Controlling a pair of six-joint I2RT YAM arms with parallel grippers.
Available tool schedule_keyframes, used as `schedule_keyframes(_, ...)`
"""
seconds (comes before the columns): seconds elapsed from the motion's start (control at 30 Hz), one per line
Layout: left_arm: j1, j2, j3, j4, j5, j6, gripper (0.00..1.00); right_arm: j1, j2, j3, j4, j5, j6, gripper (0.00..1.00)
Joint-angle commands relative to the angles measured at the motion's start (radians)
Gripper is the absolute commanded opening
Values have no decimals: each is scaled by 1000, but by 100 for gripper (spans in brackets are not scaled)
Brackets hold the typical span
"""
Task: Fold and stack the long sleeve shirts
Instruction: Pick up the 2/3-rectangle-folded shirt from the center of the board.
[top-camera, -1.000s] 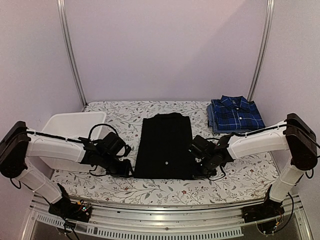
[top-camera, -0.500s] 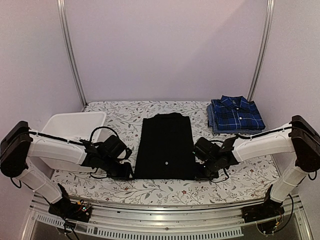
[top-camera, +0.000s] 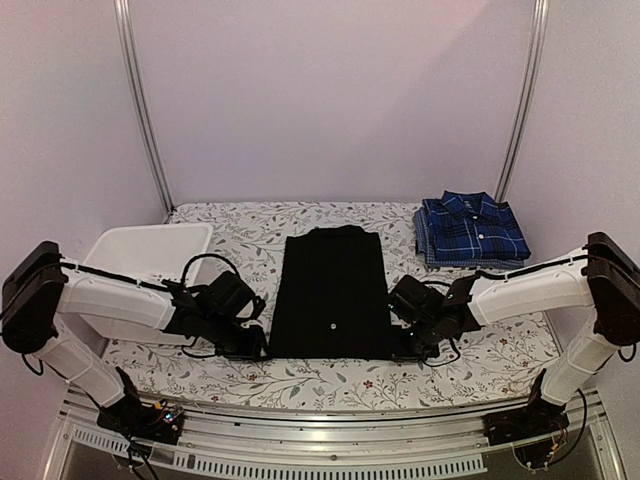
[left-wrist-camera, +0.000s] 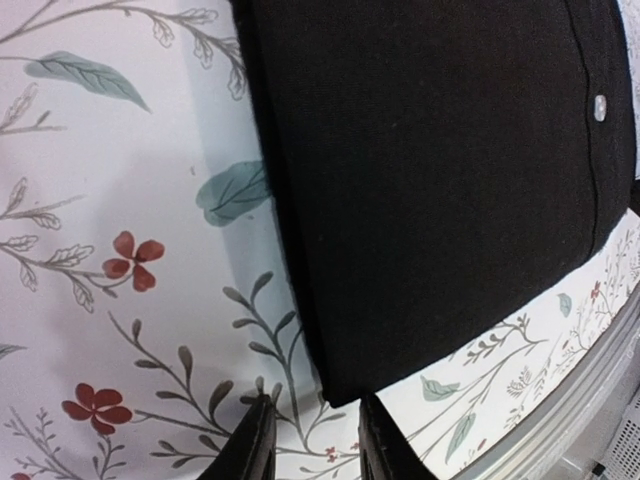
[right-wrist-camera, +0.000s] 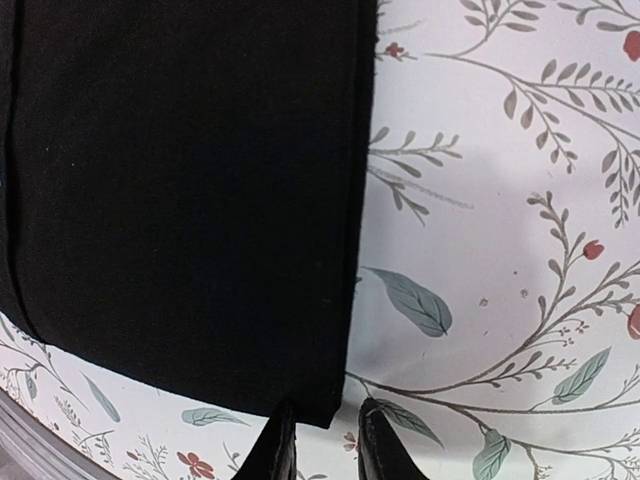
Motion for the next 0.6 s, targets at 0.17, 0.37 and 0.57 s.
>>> schedule_keyframes(0.17,-24,36,15,28,-5,-8,27,8,40,18,19,-17,-2,18)
schedule_keyframes(0.37,-29,66,26,49,-7,-14,22,9,51,17,33,-21,0,16)
schedule_keyframes(0.57,-38,62,33,40,-9,-22,10,11,42,9,28,-15,8,6)
